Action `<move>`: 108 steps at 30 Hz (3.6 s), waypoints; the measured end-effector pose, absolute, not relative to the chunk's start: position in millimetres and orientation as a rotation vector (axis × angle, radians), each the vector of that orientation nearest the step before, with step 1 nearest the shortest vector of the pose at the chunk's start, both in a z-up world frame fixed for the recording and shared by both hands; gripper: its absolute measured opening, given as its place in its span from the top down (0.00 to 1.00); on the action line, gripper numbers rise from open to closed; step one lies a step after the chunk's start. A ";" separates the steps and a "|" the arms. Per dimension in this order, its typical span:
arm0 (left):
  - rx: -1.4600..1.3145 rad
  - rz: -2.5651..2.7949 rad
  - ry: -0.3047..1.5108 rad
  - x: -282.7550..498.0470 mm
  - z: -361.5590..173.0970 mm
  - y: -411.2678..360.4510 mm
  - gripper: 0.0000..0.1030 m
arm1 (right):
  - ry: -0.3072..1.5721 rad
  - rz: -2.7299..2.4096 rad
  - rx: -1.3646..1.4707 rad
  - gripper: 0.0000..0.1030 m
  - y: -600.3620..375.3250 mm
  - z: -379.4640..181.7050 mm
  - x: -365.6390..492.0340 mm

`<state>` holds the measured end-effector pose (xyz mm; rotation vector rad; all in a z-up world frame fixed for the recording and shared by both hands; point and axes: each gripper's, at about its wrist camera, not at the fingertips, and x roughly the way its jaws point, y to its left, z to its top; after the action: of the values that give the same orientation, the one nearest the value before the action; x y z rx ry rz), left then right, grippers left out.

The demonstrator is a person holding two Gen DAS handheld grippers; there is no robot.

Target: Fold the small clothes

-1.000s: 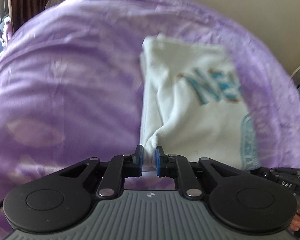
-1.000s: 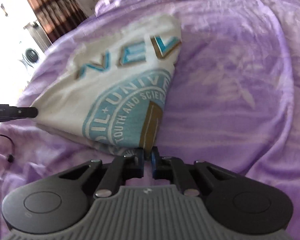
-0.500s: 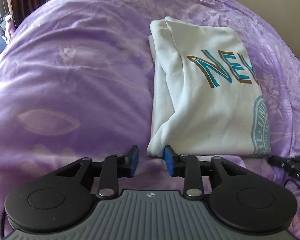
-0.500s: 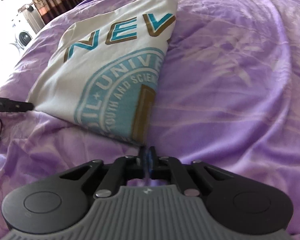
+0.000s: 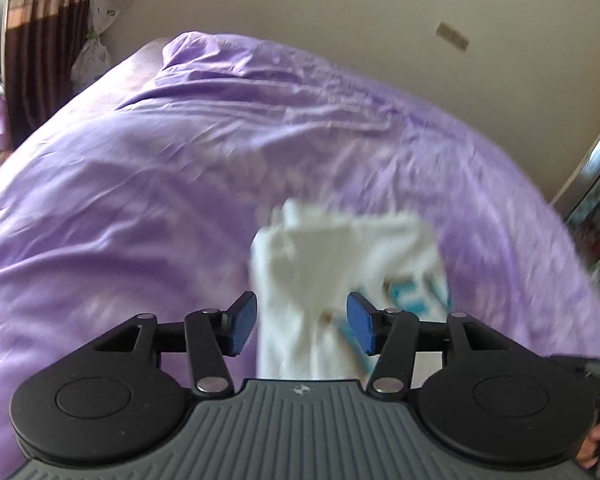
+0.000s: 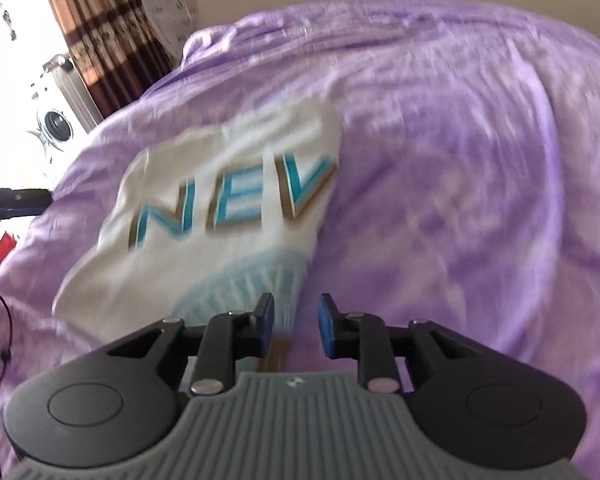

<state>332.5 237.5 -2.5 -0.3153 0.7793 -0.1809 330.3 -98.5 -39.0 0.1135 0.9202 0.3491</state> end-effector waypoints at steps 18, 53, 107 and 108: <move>-0.482 -0.297 0.859 487.1 -86.8 242.2 0.84 | 0.839 0.377 0.234 0.74 -84.4 -74.0 452.2; -0.431 -0.222 0.940 419.4 -69.9 260.8 0.17 | 0.860 0.388 0.422 0.37 -112.5 -76.0 435.5; -0.364 -0.360 0.425 171.1 125.9 155.7 0.81 | 0.477 0.524 0.403 0.89 -158.4 133.7 217.9; -0.368 -0.360 0.436 165.1 123.5 154.5 0.81 | 0.482 0.523 0.408 0.89 -162.4 133.6 208.0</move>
<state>165.1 154.5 123.5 -0.3680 0.4360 -0.3599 208.0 -162.4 133.6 0.4080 0.4825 0.5227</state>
